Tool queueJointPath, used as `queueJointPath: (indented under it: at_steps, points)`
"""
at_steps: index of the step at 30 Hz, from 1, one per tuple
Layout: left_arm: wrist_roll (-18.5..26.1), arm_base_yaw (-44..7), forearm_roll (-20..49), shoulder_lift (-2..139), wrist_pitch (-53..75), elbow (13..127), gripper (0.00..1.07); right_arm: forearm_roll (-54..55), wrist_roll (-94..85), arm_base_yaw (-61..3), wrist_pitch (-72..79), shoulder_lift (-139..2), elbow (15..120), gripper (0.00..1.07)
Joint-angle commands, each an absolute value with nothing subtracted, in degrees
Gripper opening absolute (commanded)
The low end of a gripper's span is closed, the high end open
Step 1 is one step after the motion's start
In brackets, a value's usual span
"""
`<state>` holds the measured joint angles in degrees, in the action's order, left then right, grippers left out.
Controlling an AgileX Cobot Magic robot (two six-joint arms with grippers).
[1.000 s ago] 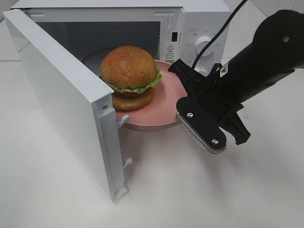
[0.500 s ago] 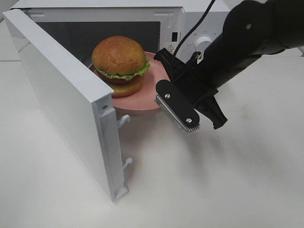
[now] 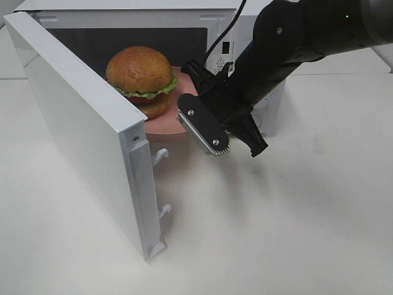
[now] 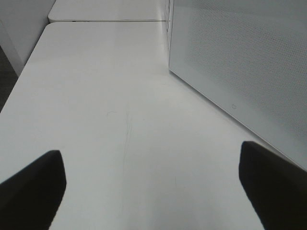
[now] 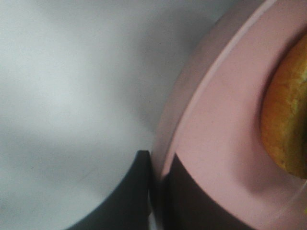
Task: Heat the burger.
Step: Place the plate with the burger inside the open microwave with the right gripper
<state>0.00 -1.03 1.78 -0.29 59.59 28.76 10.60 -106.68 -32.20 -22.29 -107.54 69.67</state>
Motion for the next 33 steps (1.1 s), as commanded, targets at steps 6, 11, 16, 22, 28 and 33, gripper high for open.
queueJointPath:
  at_steps: [6, 11, 16, 22, 28, 33]
  points:
    - [0.0, -0.74, 1.6, -1.43, 59.42, 28.59, 0.9, 10.43, -103.88, -31.86, -18.85, -110.98, 75.92, 0.0]
    - [0.0, -0.74, 1.6, -1.43, 59.42, 28.59, 0.9, 9.11, -101.18, -31.86, -19.77, -113.04, 78.72, 0.0]
    - [0.0, -0.74, 1.6, -1.43, 59.42, 28.59, 0.9, 9.0, -99.52, -31.86, -20.17, -115.28, 82.22, 0.0]
    - [0.0, -0.74, 1.6, -1.43, 59.42, 28.59, 0.9, 7.22, -97.8, -31.86, -20.91, -117.8, 86.52, 0.0]
    - [0.0, -0.74, 1.6, -1.43, 59.42, 28.59, 0.9, 6.3, -95.86, -31.86, -21.83, -120.26, 90.36, 0.0]
    - [0.0, -0.74, 1.6, -1.43, 59.42, 28.59, 0.9, 6.07, -94.88, -31.86, -22.29, -122.27, 93.28, 0.0]
